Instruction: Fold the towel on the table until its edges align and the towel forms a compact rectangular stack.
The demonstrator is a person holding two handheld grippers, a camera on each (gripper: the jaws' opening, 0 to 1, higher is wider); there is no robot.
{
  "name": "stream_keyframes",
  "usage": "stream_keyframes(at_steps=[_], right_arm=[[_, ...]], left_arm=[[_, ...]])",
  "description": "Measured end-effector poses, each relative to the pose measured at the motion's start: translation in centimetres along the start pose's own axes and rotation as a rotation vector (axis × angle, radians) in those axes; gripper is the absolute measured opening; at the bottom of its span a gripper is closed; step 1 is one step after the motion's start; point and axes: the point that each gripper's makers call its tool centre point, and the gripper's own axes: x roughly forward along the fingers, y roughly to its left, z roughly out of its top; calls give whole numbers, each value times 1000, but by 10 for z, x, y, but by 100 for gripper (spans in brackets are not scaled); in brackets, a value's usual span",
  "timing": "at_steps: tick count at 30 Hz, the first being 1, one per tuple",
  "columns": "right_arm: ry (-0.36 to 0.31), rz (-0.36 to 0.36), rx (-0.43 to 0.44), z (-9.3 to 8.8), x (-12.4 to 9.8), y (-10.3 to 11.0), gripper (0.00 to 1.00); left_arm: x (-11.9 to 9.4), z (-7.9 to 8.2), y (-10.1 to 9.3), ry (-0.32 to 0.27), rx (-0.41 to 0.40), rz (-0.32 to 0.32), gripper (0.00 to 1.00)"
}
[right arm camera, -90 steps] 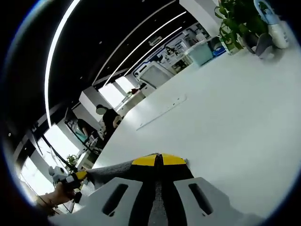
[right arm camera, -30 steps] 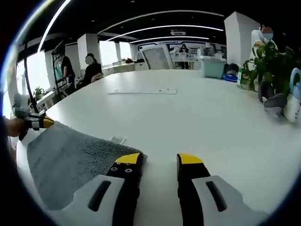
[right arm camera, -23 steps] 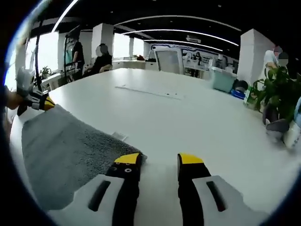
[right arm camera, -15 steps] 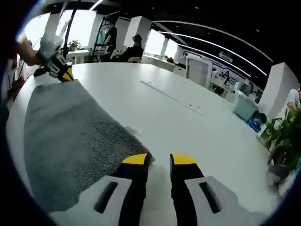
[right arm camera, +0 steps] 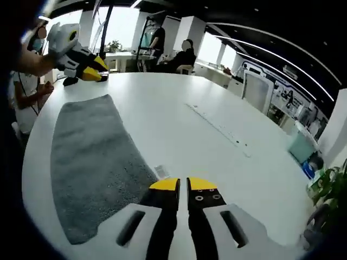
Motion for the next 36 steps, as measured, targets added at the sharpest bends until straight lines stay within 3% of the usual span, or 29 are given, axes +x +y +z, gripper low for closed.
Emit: stream_keyframes(at_steps=[3,5,6,8,10,13,17,20,24,28,30,32,36], right_arm=[[-24,85,-21,10,1,15,0],[-37,204,-50,10,5,39,0],[-35,267,-74,8,6,52,0],[-2,319,-89,0,7,66,0],[27,365,-125,-8,8,77,0],[75,403,-114,-18,10,85,0],[91,443,-122,-27,12,91,0],[93,484,-122,-29,11,98,0],[92,546,-124,-32,11,110,0],[188,549,-176,-58,13,108,0],[148,559,-91,-54,13,110,0],[159,559,-10,-56,13,108,0],[142,565,-8,-56,13,108,0]], left_arm=[[7,6,-63,5,-53,-182,18],[14,8,-94,5,-51,-250,17],[18,9,-117,11,-120,-310,15],[24,13,-145,9,-208,-388,7],[30,11,-159,37,-191,-397,1],[34,2,-178,100,-181,-431,1],[43,-9,-192,158,-169,-445,1],[47,-18,-207,211,-139,-496,2],[55,-39,-214,308,-104,-471,2],[58,-54,-227,365,-133,-457,1],[61,-54,-228,369,-112,-442,1],[61,-53,-228,391,-87,-438,1],[61,-54,-230,399,-40,-438,1]])
